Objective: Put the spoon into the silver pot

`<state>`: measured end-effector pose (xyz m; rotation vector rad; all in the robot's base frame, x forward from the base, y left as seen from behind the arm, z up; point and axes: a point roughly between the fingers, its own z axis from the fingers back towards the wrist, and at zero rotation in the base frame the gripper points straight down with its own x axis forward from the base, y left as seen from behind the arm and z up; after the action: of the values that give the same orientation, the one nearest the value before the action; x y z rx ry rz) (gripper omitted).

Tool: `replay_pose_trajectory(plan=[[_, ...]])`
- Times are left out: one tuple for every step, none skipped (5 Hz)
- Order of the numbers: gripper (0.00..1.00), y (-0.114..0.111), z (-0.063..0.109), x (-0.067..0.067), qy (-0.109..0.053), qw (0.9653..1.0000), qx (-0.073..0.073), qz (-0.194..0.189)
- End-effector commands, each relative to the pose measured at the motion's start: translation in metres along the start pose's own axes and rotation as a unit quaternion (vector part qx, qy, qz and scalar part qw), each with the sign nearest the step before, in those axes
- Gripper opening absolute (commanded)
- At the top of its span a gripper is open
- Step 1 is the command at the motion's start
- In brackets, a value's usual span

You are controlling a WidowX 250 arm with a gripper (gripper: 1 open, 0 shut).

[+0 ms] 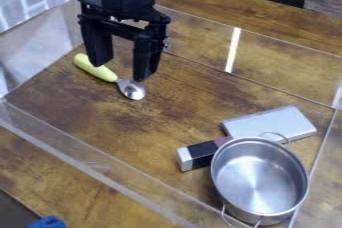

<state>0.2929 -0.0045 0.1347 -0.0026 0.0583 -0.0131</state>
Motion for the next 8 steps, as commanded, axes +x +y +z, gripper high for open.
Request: replay_pose_trajectory(plan=[[1.0, 0.003, -0.007, -0.006, 0.005, 0.9986, 0.0, 0.053], [1.0, 0.016, -0.011, -0.002, 0.006, 0.9928, -0.002, 0.12], [1.0, 0.037, -0.01, 0.007, -0.007, 0.9816, -0.007, 0.191], [1.0, 0.049, -0.017, 0.018, -0.018, 0.9594, -0.027, 0.28], [1.0, 0.057, -0.027, 0.027, -0.026, 0.9298, -0.047, 0.364], [1.0, 0.065, -0.036, 0.034, -0.031, 0.9001, -0.069, 0.429], [1.0, 0.072, -0.045, 0.044, -0.031, 0.8758, -0.087, 0.474], [1.0, 0.075, -0.051, 0.047, -0.031, 0.8474, -0.104, 0.52]])
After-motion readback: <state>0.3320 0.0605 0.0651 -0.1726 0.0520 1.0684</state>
